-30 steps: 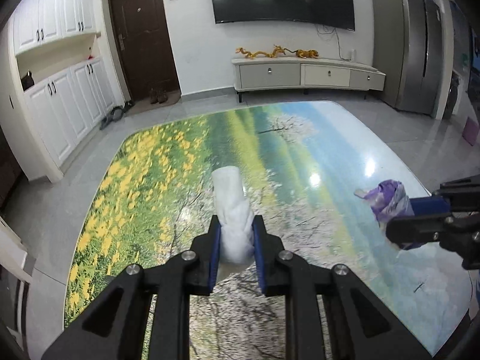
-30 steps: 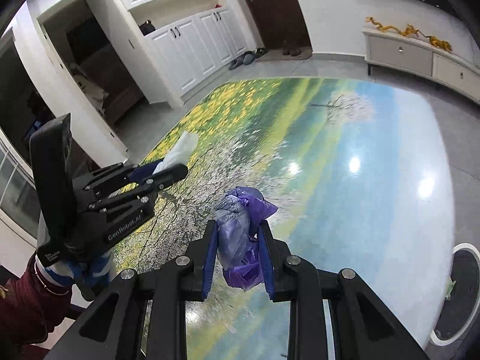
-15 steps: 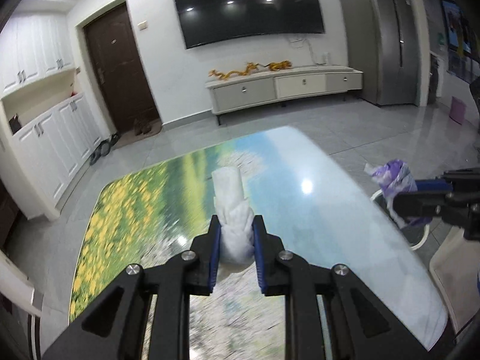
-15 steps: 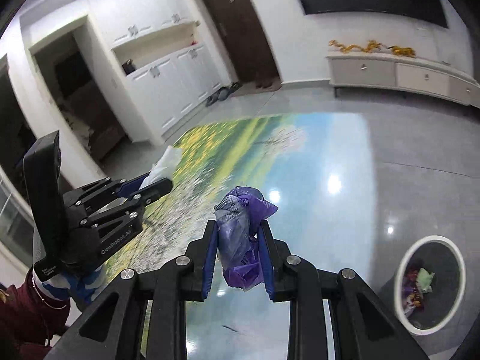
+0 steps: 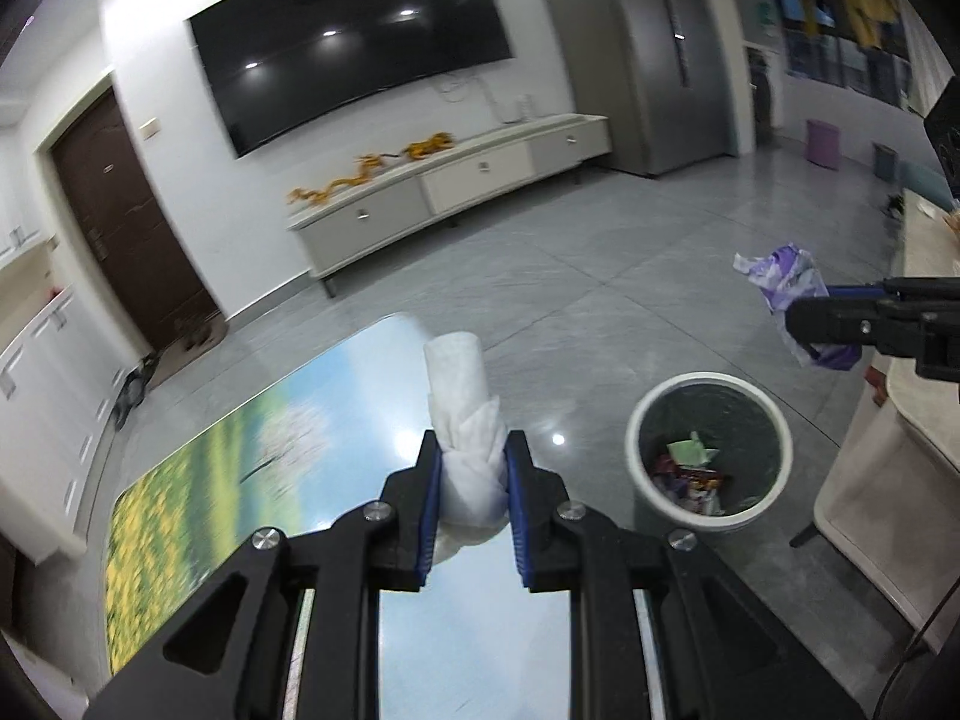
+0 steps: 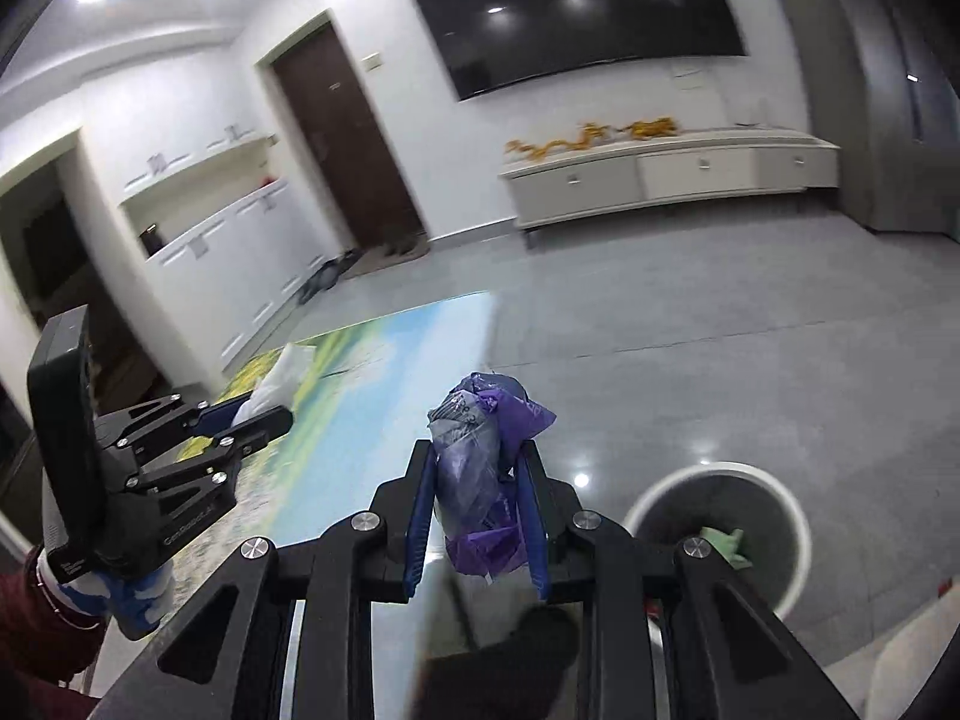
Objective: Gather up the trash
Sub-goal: 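Lift both bags and carry them over the bin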
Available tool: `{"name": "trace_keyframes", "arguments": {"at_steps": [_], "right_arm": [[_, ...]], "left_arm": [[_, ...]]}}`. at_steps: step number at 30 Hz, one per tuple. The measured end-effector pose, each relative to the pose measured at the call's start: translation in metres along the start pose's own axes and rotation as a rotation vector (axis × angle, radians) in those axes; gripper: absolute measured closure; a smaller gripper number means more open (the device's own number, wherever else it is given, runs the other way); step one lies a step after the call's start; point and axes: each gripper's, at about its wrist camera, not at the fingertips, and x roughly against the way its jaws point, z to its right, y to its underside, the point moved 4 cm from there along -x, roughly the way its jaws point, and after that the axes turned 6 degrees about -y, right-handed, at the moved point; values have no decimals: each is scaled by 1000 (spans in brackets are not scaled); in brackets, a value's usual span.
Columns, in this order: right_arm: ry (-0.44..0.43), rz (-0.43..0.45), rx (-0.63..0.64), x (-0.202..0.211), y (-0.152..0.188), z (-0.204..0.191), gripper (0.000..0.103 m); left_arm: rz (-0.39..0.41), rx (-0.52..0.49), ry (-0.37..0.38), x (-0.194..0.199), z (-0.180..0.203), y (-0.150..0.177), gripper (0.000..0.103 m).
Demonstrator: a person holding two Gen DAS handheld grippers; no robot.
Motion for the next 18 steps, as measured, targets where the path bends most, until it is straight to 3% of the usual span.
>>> {"name": "trace_keyframes", "arguments": {"at_steps": [6, 12, 18], "right_arm": [[95, 1, -94, 6, 12, 64, 78], [172, -56, -210, -10, 31, 125, 78], [215, -101, -285, -25, 44, 163, 78]], "left_arm": [[-34, -66, 96, -34, 60, -20, 84], [-105, -98, 187, -82, 117, -31, 84], [-159, -111, 204, -121, 147, -33, 84]]}}
